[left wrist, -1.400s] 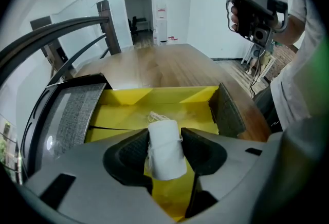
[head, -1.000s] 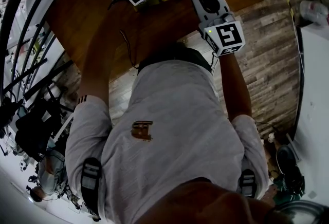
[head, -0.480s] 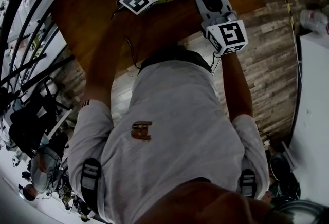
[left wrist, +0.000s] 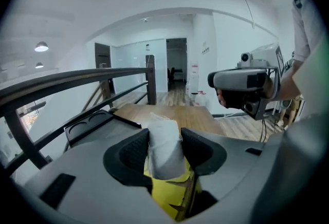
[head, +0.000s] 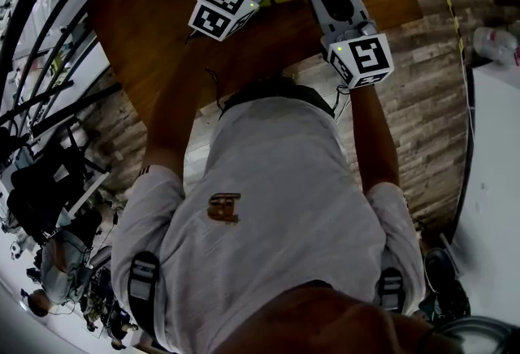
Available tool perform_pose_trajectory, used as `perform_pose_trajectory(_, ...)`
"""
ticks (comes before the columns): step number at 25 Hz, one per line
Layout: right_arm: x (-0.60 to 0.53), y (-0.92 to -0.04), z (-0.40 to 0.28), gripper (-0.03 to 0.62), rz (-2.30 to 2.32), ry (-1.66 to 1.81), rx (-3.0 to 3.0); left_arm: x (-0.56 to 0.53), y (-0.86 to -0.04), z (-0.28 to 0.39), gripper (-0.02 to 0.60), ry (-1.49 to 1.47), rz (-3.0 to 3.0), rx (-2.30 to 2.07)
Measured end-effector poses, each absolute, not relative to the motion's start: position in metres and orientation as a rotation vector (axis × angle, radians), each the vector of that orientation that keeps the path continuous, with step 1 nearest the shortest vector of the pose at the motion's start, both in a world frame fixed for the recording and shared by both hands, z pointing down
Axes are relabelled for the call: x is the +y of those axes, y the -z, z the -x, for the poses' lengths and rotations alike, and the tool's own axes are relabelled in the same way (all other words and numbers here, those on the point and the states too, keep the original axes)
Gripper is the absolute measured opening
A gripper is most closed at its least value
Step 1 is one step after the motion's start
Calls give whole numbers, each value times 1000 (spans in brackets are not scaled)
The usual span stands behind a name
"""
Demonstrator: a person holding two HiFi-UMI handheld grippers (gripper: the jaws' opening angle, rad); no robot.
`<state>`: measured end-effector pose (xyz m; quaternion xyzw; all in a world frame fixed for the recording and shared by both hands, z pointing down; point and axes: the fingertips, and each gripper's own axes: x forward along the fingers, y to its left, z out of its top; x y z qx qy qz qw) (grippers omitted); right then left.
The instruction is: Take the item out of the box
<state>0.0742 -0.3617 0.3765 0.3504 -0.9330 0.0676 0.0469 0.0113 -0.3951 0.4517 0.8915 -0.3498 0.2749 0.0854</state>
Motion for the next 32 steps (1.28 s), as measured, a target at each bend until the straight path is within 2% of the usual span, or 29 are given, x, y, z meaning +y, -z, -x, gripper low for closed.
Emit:
perform_pose_trajectory(11, -349, -360, -62, 31, -1028, -167, -2886, -376, -381, -16, 216, -382, -2775, -1222)
perform_pose_trajectory(32, -319, -319, -44, 31, -989, -133, -3021, -322, -302, -1, 215, 181, -2878, -1376)
